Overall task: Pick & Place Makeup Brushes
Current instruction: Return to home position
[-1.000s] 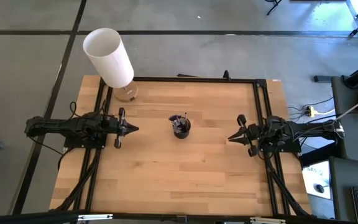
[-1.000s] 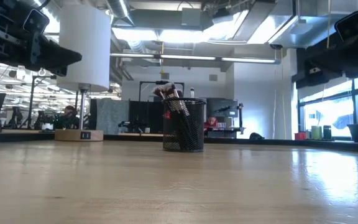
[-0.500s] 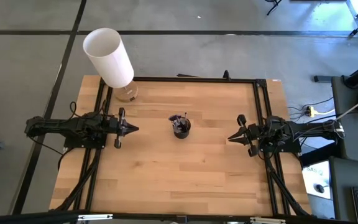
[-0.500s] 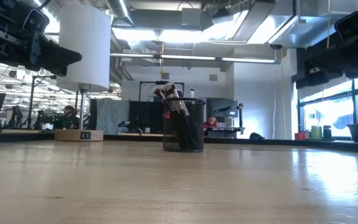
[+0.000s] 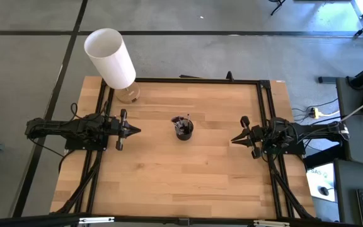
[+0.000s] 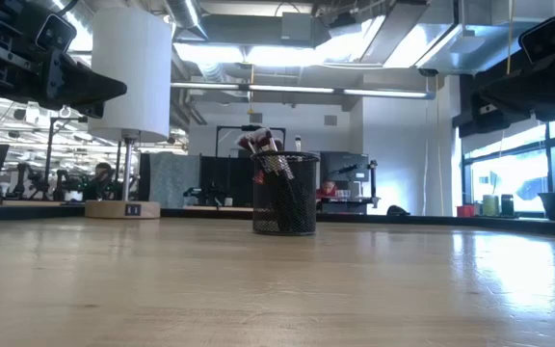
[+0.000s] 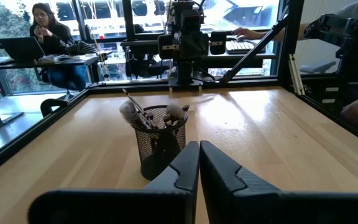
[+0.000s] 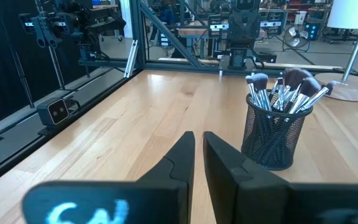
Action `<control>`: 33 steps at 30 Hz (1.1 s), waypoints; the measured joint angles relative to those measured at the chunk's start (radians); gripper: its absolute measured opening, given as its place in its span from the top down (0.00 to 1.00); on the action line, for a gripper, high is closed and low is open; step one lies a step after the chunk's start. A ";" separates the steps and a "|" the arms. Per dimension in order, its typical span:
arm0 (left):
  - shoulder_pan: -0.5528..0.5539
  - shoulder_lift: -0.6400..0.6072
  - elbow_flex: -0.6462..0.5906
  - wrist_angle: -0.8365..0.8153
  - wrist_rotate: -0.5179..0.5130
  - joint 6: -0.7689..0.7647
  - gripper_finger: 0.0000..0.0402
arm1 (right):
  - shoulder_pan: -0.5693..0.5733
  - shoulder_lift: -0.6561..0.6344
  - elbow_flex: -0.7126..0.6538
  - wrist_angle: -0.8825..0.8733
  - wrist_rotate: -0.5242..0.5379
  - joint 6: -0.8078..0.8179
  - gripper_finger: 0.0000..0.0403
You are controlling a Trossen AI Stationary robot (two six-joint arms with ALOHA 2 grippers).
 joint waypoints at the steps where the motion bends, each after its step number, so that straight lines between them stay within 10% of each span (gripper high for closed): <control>1: 0.000 0.000 0.000 0.000 0.000 0.000 0.98 | 0.000 0.000 0.000 0.000 0.000 0.000 0.91; 33: 0.000 0.000 0.000 0.000 0.000 0.000 0.97 | 0.000 0.000 0.000 0.000 0.000 0.000 0.91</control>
